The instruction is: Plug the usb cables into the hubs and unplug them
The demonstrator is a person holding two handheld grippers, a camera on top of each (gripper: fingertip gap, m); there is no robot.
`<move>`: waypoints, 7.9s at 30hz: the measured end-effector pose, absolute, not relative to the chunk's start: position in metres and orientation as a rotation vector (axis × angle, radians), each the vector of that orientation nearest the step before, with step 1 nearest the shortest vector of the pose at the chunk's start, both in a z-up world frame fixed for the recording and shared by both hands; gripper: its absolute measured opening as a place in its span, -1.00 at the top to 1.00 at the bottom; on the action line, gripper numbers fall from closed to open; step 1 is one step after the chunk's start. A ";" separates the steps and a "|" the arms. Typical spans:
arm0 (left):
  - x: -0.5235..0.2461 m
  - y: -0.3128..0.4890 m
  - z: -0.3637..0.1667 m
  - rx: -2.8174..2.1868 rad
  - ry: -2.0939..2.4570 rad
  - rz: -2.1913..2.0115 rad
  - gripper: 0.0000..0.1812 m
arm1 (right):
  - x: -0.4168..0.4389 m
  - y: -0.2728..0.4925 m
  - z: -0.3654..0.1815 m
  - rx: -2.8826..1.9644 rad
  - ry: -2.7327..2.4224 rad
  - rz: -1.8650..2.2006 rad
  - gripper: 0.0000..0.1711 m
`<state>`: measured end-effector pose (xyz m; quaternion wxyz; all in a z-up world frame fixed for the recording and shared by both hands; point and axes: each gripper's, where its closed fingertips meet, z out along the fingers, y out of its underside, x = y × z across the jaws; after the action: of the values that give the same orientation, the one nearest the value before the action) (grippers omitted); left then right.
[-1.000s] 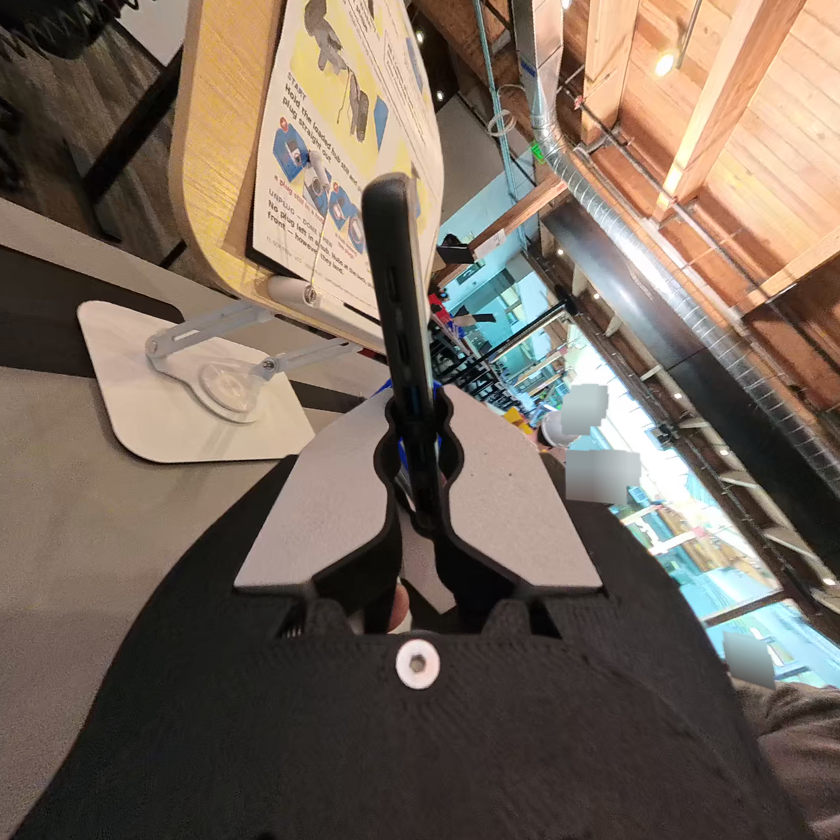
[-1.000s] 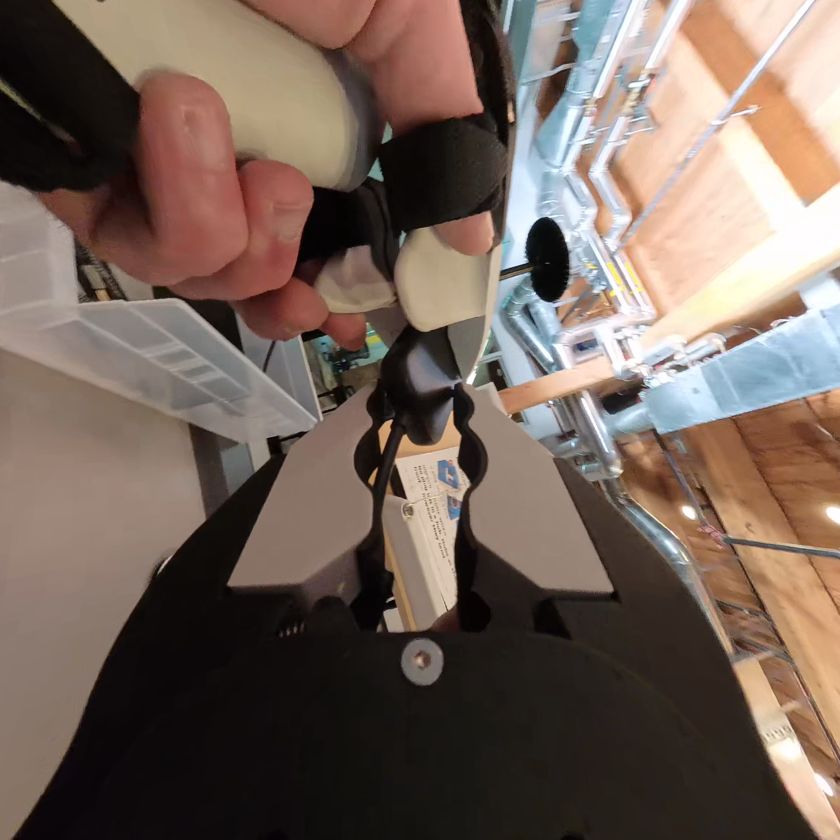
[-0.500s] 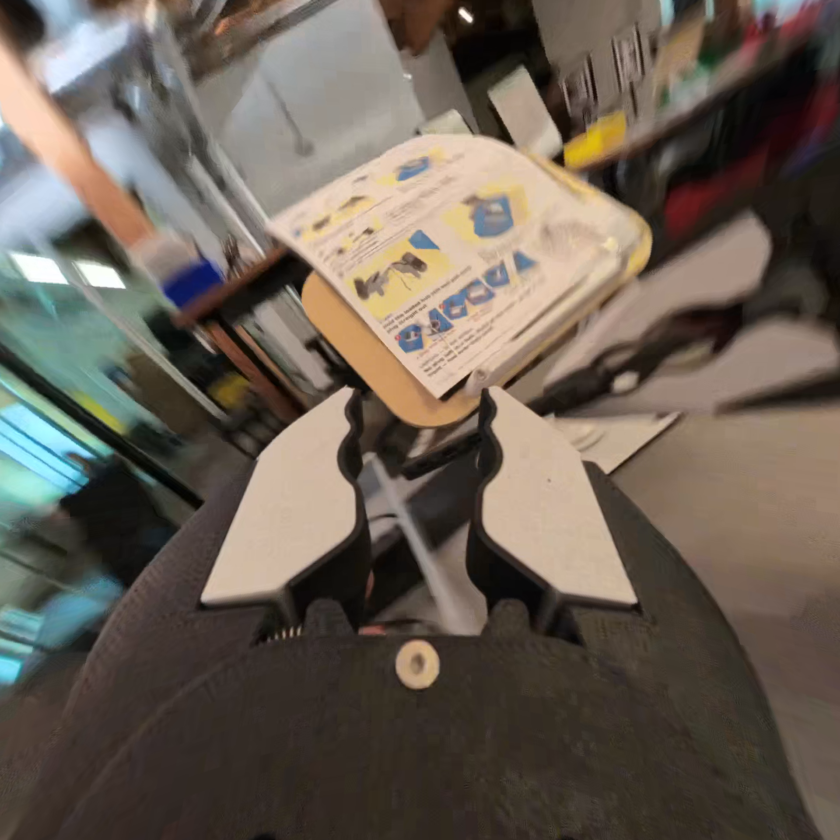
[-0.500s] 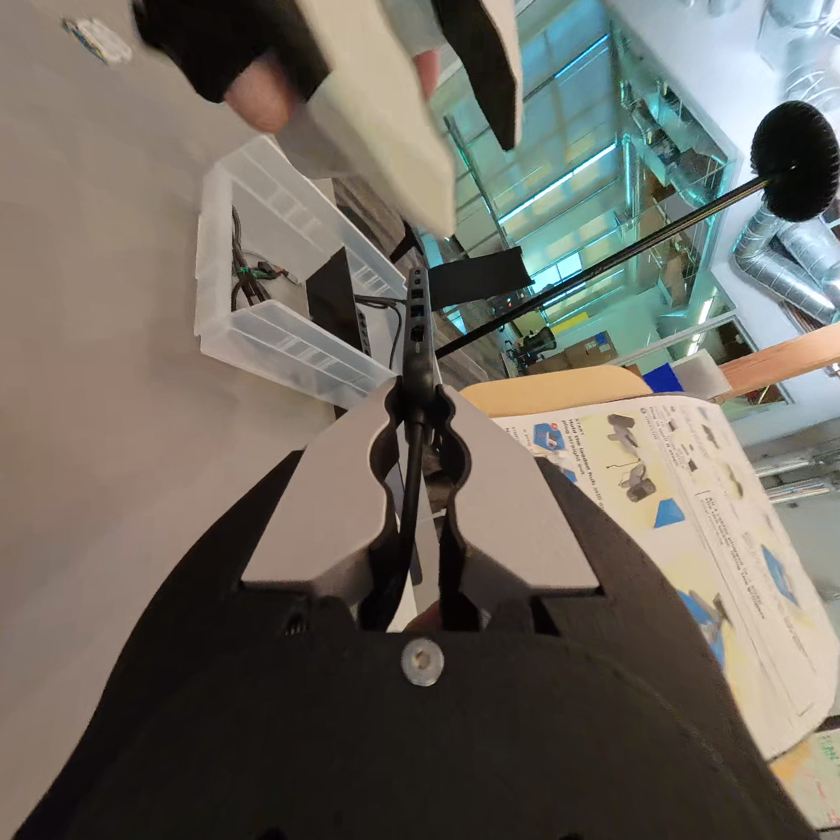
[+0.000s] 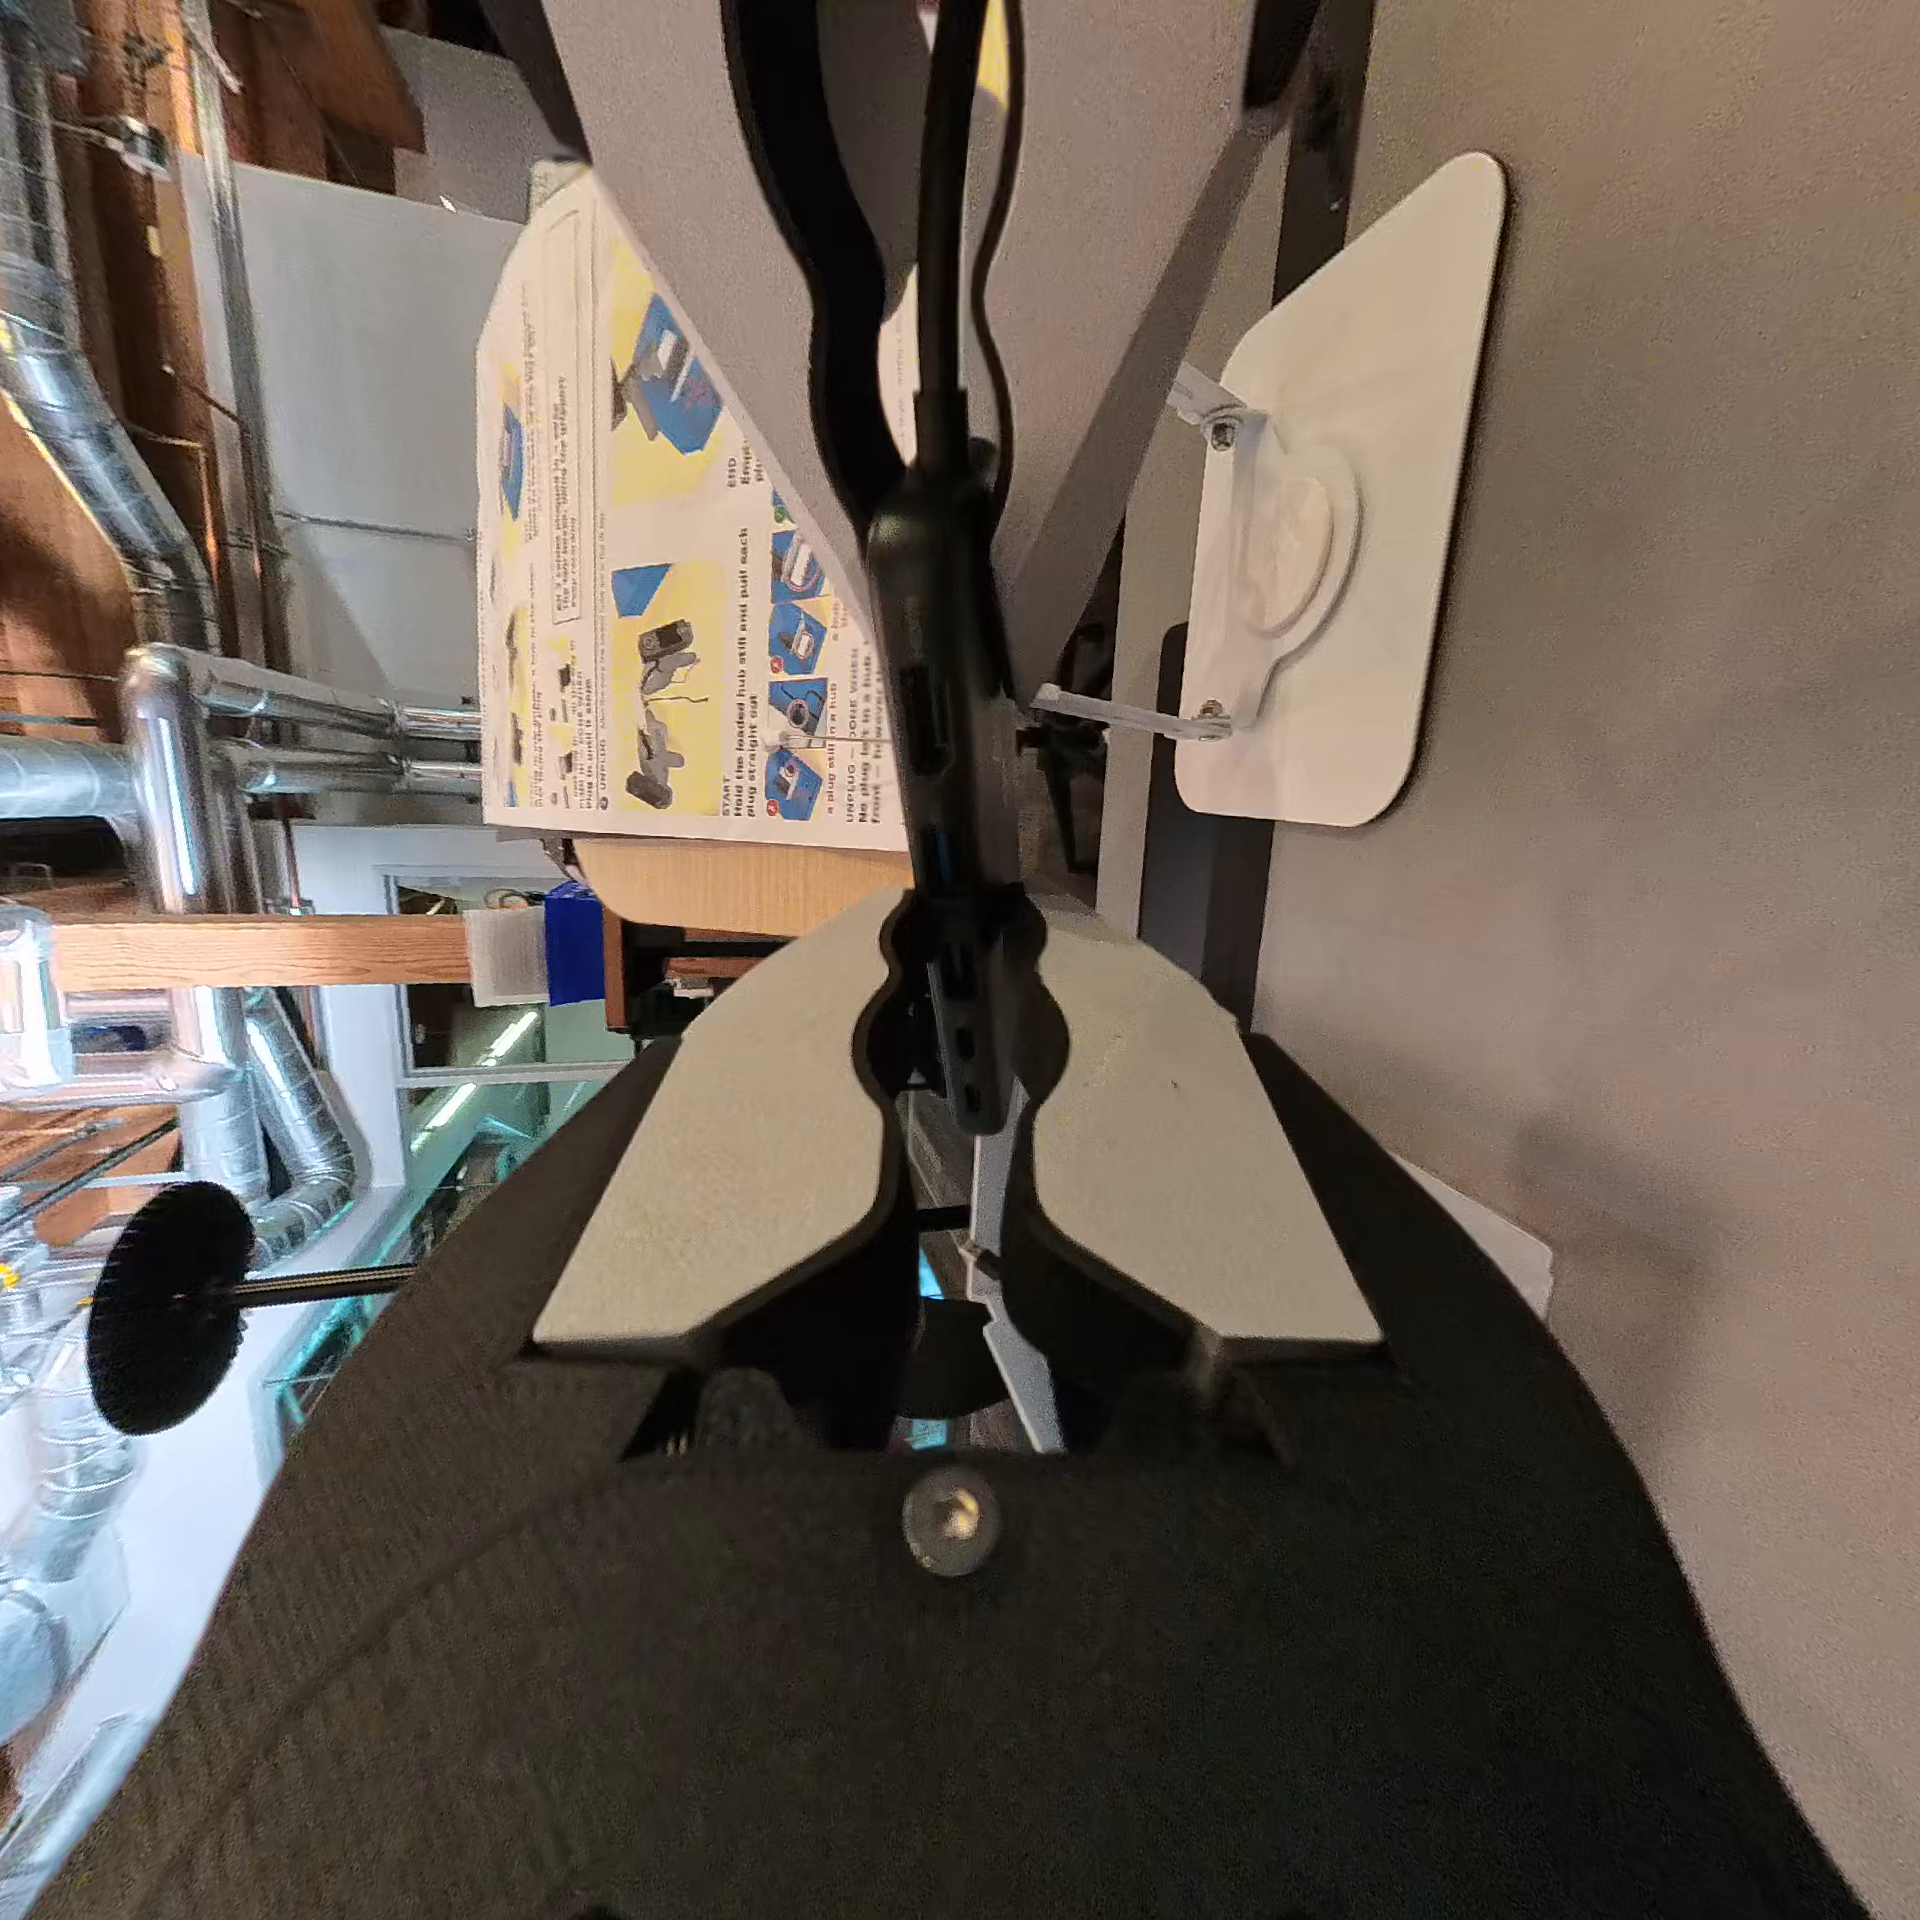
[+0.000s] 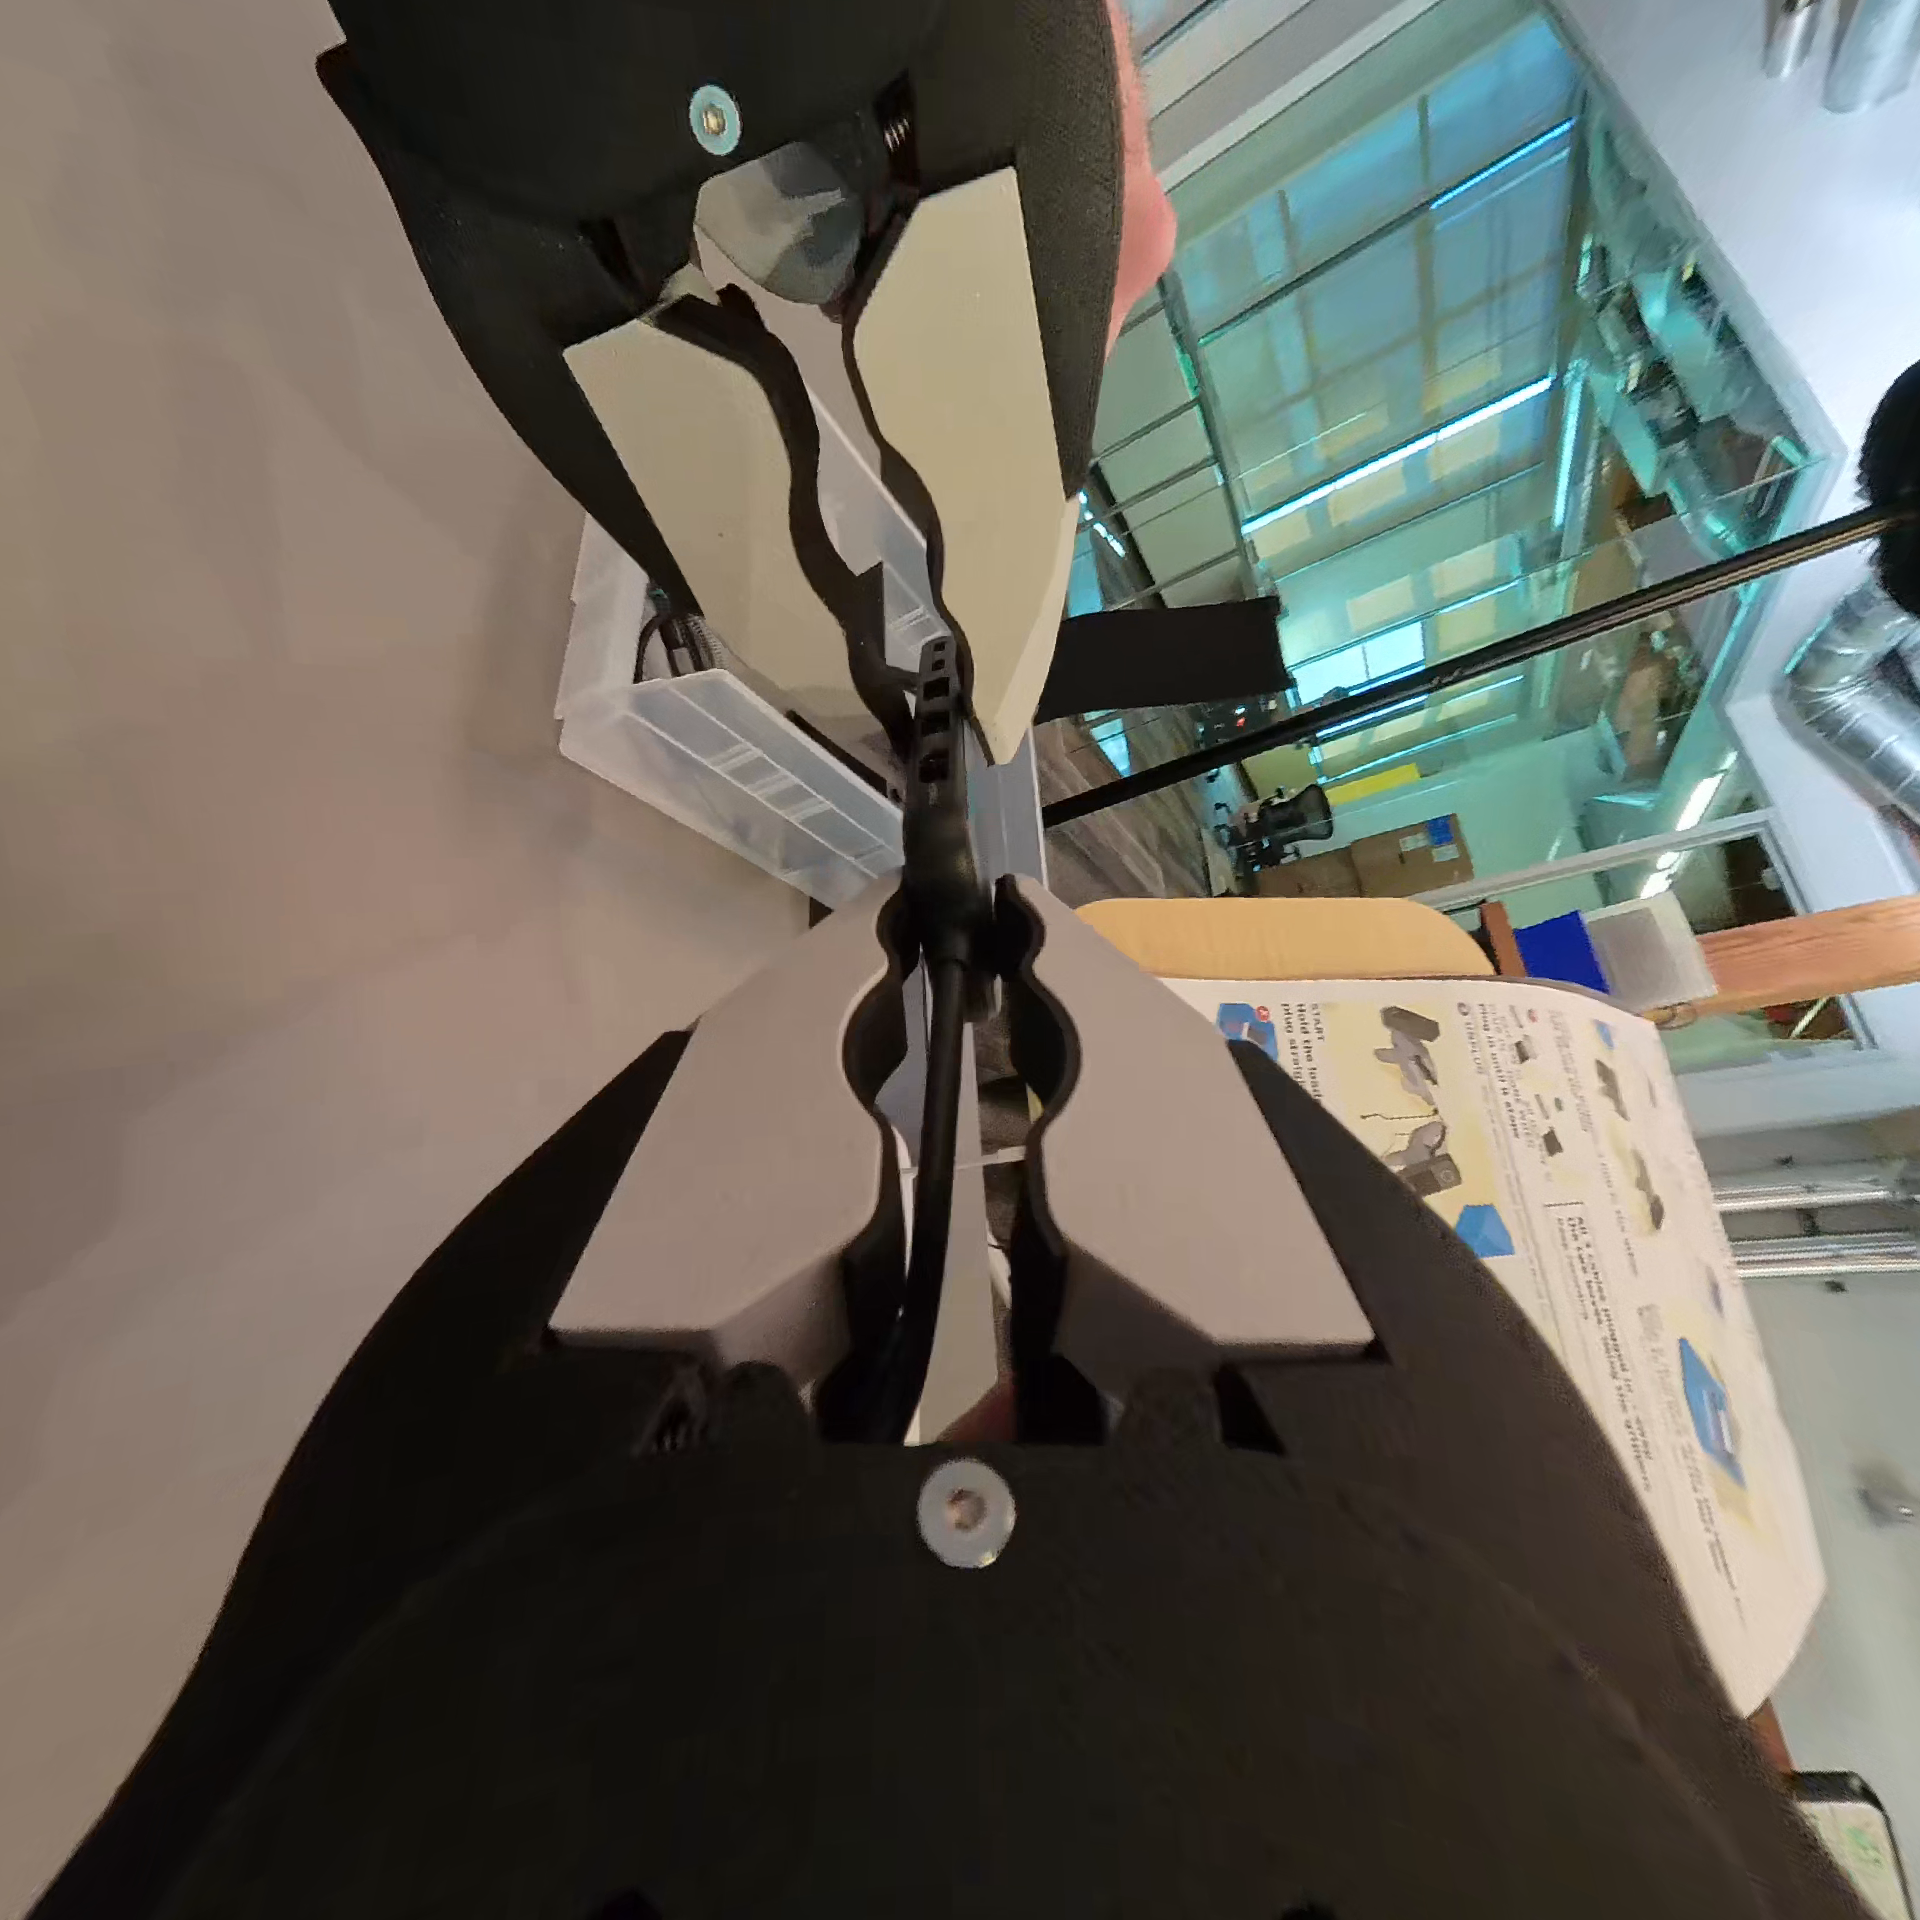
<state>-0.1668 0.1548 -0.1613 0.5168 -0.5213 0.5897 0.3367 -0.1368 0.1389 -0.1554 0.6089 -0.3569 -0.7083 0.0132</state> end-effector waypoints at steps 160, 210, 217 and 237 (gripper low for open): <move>-0.125 0.151 -0.194 -1.828 1.078 -0.314 0.93 | -0.105 0.195 -0.165 -0.949 -1.477 0.157 0.88; -0.127 0.137 -0.121 -1.462 1.012 -0.330 0.94 | -0.112 0.181 -0.173 -0.955 -1.470 0.430 0.88; -0.123 0.127 -0.142 -1.453 1.134 -0.243 0.94 | -0.104 0.184 -0.169 -0.934 -1.461 0.397 0.88; -0.124 0.141 -0.349 -1.669 1.365 0.011 0.94 | -0.092 0.202 -0.176 -0.977 -1.451 0.329 0.88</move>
<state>-0.1239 0.1414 -0.3494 0.4729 -0.6821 0.5578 0.0046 -0.0924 0.2019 -0.1758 0.6296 -0.4264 -0.6334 0.1437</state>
